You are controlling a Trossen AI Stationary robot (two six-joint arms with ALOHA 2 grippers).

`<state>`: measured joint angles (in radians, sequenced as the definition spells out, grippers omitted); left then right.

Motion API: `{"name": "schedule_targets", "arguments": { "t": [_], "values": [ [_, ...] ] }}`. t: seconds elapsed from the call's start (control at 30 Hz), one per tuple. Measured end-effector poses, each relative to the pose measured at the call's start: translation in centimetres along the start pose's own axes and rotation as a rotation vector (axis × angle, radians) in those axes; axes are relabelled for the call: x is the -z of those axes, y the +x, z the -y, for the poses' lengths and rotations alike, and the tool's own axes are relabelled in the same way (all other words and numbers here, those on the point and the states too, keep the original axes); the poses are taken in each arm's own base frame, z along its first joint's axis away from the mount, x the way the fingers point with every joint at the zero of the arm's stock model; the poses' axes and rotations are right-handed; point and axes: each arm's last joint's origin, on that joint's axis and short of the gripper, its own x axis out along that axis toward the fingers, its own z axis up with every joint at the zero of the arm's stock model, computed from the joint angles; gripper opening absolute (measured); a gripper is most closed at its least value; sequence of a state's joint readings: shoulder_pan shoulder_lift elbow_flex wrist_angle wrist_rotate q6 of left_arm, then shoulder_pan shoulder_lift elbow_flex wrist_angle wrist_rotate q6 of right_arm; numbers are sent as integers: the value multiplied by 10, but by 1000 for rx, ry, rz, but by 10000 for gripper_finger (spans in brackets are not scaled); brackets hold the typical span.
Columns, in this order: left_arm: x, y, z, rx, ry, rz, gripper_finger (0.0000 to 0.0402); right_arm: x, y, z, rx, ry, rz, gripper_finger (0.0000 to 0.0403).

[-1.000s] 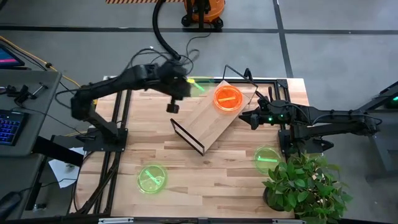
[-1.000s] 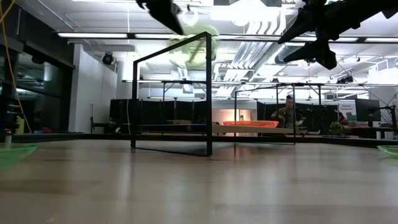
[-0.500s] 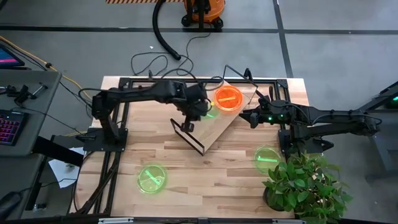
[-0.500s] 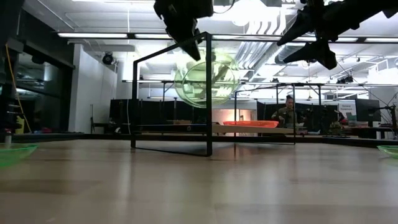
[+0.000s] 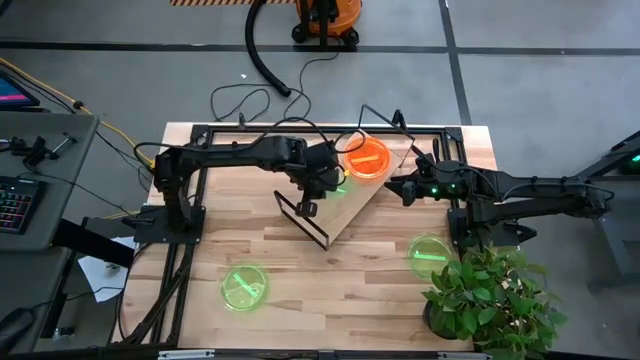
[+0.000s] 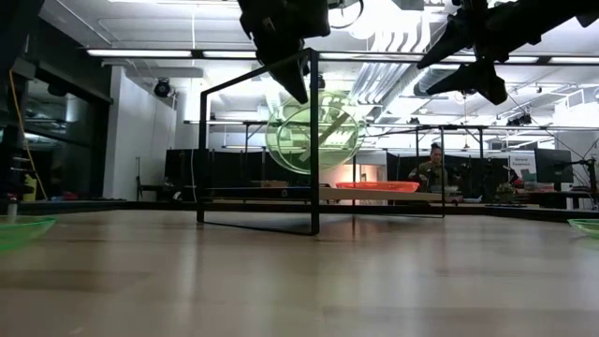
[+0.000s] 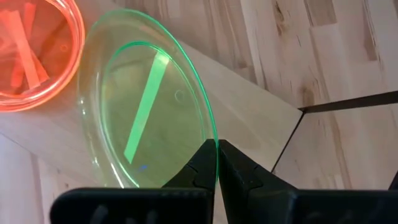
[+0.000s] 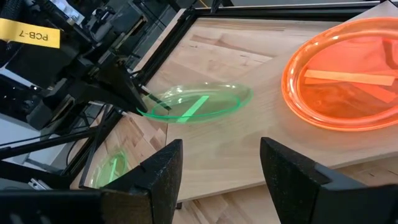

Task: Place and stack plates onto a shelf
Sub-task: Put the top left green plate on the shelf

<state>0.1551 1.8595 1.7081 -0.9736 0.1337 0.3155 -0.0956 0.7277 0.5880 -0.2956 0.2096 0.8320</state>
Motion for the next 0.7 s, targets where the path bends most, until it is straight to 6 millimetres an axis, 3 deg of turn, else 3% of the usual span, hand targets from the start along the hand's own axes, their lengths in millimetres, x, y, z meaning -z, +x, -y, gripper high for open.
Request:
{"name": "schedule_targets", "arguments": {
  "t": [0.4,0.7],
  "values": [
    [0,1,0,-6,-35,0,5,0,0,0,0,5,1,197],
    [4,16,-1,-4,-81,-11,5,0,0,0,0,5,1,197]
  ]
}}
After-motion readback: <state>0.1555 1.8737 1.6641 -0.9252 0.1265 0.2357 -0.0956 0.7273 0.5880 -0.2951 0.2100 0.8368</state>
